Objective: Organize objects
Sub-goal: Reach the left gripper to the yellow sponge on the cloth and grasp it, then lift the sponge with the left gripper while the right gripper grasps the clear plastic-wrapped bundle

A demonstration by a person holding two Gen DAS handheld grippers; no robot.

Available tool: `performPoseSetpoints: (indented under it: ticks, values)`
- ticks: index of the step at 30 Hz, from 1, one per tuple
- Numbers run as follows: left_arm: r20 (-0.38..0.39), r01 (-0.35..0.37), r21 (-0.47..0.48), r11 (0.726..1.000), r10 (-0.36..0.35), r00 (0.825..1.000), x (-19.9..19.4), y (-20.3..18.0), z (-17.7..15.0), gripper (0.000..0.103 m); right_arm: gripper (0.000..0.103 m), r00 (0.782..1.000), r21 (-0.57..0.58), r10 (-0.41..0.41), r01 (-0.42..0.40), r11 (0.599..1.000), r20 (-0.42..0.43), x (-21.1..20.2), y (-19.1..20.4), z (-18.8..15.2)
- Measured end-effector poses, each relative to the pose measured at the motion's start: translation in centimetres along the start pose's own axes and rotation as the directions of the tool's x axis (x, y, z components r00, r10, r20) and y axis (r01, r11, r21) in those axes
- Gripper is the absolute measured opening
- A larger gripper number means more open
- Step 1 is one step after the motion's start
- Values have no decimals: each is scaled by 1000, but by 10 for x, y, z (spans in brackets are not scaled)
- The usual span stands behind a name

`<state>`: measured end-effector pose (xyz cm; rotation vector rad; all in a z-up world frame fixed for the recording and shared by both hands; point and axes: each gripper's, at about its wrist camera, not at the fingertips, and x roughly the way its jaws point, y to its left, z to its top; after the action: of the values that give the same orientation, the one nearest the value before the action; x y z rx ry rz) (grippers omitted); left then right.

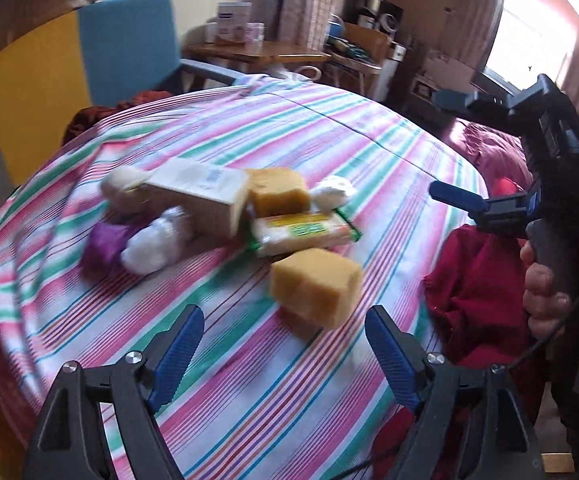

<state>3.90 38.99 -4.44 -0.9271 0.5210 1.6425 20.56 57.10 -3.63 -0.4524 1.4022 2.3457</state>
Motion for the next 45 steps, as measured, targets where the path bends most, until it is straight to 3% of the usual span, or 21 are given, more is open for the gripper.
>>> performPoseSetpoints:
  ticks: [7, 13, 16, 19, 23, 28, 31, 36, 42, 45]
  values:
    - [-67, 63, 66, 996, -58, 996, 47, -18, 21, 89, 103, 999, -2, 23, -23, 1000, -27, 7, -1, -1]
    - [-129, 69, 83, 994, -58, 990, 84, -22, 26, 88, 103, 999, 0, 35, -35, 999, -38, 8, -2, -1]
    - [-150, 108, 28, 994, -102, 983, 90, -15, 15, 65, 103, 999, 10, 35, -34, 999, -42, 8, -4, 0]
    - [-113, 119, -42, 992, -123, 986, 76, -3, 3, 63, 103, 999, 12, 28, -27, 1000, -40, 8, -5, 0]
    - [-46, 57, -155, 986, -64, 997, 45, 23, -18, 63, 103, 999, 11, 7, -6, 1000, -45, 10, -5, 1]
    - [-26, -101, -222, 970, 97, 995, 17, 49, -55, 63, 103, 998, 9, -18, 19, 1000, -53, 13, -6, 1]
    - [6, -116, -236, 965, 121, 993, 9, 52, -77, 63, 103, 997, 4, -38, 38, 999, -62, 16, -6, 1]
    - [46, -169, -163, 972, 179, 983, 14, 39, -85, 63, 103, 995, -8, -72, 71, 997, -66, 17, -4, 1]
    - [94, -146, -173, 974, 164, 982, 13, 40, -90, 63, 103, 988, -21, -125, 124, 992, -88, 22, -3, 0]
    - [108, -139, -174, 975, 160, 981, 13, 40, -92, 63, 103, 973, -34, -194, 191, 981, -128, 31, -2, 0]
